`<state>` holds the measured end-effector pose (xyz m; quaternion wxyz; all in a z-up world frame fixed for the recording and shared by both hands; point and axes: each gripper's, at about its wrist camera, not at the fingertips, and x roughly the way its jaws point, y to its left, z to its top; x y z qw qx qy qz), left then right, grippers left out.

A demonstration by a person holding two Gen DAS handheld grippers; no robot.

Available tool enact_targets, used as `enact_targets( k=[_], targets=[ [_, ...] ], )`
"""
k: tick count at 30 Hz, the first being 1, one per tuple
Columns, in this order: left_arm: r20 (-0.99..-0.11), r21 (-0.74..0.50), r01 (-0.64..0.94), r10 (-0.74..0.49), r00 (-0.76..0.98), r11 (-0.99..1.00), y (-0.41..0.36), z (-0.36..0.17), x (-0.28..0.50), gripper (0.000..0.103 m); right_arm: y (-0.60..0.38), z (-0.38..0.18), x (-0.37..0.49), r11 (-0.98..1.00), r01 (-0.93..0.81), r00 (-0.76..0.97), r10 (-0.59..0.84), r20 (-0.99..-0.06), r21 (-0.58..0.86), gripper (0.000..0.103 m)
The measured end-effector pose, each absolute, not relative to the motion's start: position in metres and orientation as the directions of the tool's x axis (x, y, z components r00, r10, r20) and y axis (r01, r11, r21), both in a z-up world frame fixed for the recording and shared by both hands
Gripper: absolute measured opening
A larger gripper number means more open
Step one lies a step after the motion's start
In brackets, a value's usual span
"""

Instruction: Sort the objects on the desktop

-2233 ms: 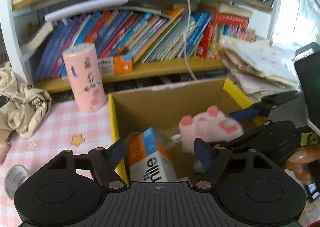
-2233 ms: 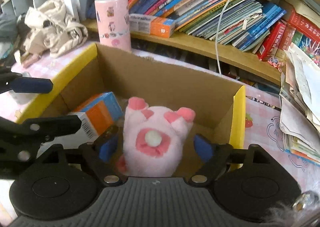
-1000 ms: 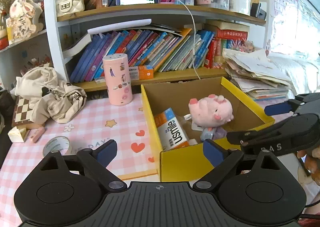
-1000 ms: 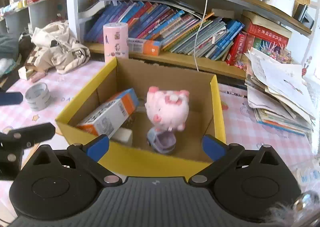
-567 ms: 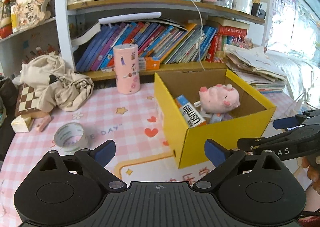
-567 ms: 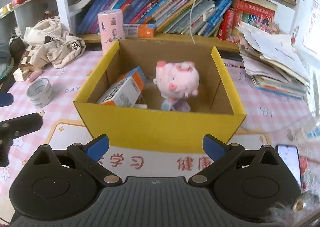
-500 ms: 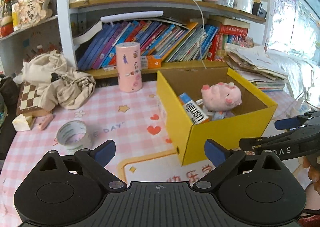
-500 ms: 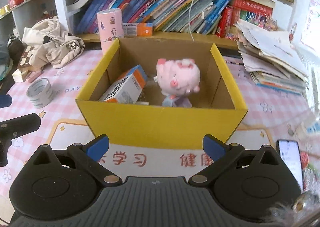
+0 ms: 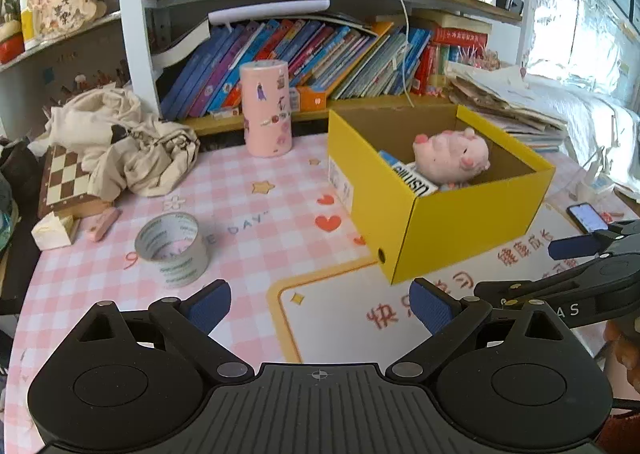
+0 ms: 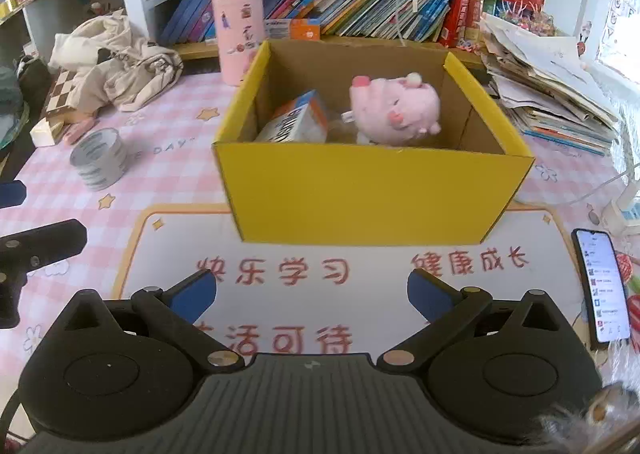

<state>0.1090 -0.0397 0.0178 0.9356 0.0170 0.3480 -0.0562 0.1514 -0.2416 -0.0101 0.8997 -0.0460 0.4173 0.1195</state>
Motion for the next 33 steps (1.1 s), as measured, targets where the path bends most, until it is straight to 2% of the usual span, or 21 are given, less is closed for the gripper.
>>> enact_targets(
  k=[16, 33],
  targets=[
    [-0.705, -0.044, 0.108, -0.107, 0.701, 0.993, 0.002, -0.001, 0.089, 0.098, -0.199, -0.024, 0.126, 0.964, -0.267, 0.568, 0.162, -0.807, 0.005, 0.103],
    [-0.689, -0.063, 0.055, -0.083, 0.72, 0.996, 0.039, 0.001, 0.069, 0.098, -0.154, -0.025, 0.11, 0.936, -0.351, 0.54, 0.177, -0.823, -0.029, 0.103]
  ],
)
